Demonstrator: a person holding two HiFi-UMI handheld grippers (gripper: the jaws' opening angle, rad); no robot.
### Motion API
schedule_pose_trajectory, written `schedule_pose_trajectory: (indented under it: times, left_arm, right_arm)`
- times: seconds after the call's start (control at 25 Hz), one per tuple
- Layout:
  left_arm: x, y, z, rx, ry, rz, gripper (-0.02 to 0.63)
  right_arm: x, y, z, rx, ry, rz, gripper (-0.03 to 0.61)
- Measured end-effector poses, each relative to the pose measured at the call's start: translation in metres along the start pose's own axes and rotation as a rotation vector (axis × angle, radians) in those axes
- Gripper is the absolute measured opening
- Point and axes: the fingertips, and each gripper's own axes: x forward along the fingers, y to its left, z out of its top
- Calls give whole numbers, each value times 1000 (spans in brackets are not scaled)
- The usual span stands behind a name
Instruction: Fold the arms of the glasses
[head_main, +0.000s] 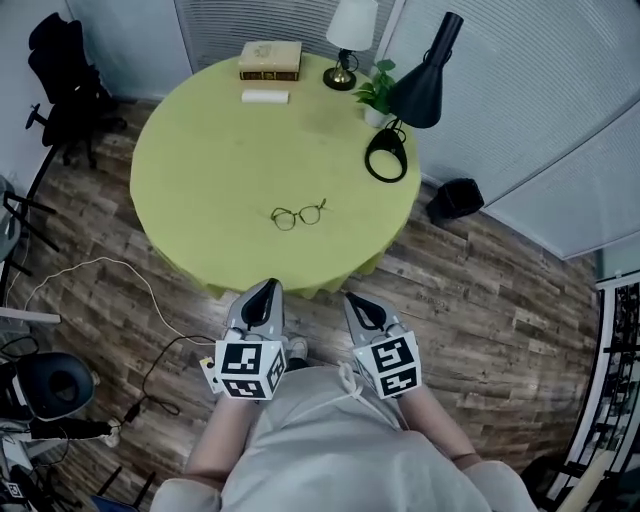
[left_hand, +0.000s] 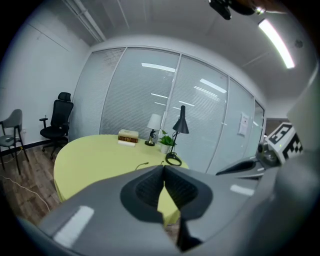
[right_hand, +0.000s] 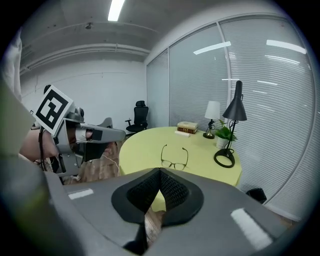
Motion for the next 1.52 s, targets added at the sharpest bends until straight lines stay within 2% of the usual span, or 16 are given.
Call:
schedule_pose_trajectory:
  times: [0.4,0.8,1.08,1.32,1.48,1.52]
  left_arm:
    - [47,43,6,-48,15,99,6]
    - [113,48,28,-77,16,259,6]
    - [152,65,16,-128,53,347,6]
    - [167,87,-1,-173,87,403,6]
    - [174,99,-10,-171,106,425,6]
    - [175,102,-12,-166,109,428,6]
  right_arm:
    - [63,-37,23,-37,24,54,0]
    - [138,-114,43,-104,77,211,0]
    - [185,-144,38,-154,135,316,0]
    - [219,-141,31,-283,171,408,2]
    - [238,-138,24,-391,189,453,5]
    - [243,-138,20,-403,206,463,31]
